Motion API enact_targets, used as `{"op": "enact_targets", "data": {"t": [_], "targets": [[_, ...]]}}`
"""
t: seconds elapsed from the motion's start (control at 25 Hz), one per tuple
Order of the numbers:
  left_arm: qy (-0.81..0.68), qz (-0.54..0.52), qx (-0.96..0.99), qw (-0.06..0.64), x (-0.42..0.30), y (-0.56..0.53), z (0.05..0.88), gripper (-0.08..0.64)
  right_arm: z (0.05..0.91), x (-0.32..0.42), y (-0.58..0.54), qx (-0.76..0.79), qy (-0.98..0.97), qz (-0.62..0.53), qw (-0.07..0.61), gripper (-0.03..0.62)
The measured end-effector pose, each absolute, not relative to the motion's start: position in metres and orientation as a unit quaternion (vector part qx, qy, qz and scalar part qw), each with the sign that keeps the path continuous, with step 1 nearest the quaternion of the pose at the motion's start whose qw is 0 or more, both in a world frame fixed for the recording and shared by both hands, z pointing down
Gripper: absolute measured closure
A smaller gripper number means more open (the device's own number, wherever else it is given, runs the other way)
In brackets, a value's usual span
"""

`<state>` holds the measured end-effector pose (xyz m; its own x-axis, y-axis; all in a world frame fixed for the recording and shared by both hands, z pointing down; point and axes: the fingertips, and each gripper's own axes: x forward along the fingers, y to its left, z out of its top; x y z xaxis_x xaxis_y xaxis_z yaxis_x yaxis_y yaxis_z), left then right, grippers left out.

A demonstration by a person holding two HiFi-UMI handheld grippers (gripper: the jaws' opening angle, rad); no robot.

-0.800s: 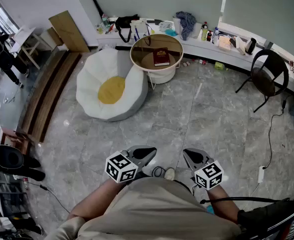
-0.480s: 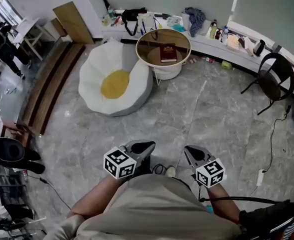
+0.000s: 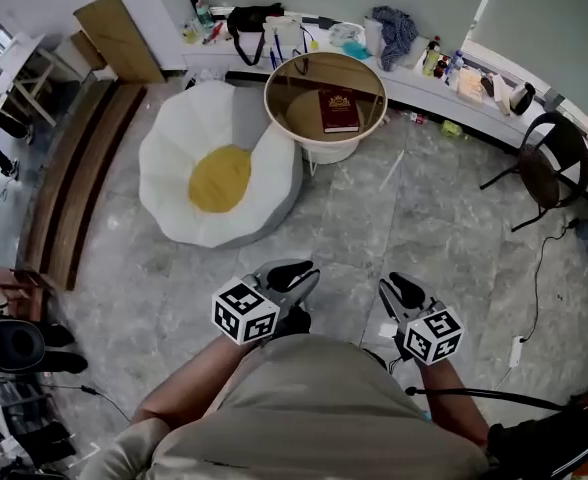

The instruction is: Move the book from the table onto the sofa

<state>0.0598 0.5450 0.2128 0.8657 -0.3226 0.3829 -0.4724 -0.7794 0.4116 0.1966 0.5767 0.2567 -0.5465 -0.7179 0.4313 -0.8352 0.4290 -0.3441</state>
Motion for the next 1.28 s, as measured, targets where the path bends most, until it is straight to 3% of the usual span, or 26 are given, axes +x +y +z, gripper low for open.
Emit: {"op": "enact_targets", "data": {"t": [0.28,0.48,0.88,1.28], "targets": [[-0.177,0.158,0.937,0.256,-0.009,0.431,0.212,0.449,0.24,0.142,0.458,0.506,-0.812,0.269,0.11,0.466],[-0.183,0.154,0.933,0.269,-0.017,0.367,0.221,0.445,0.245,0.143,0.408,0.512,-0.799,0.285,0.134,0.466],[-0.245,0.185,0.894,0.325,0.01,0.209,0.298,0.428,0.331,0.193,0.226,0.491,-0.789,0.343,0.136,0.462],[-0.306,0.219,0.836,0.4,0.081,0.014,0.433,0.407,0.482,0.271,0.005,0.437,-0.779,0.421,0.161,0.445]]}}
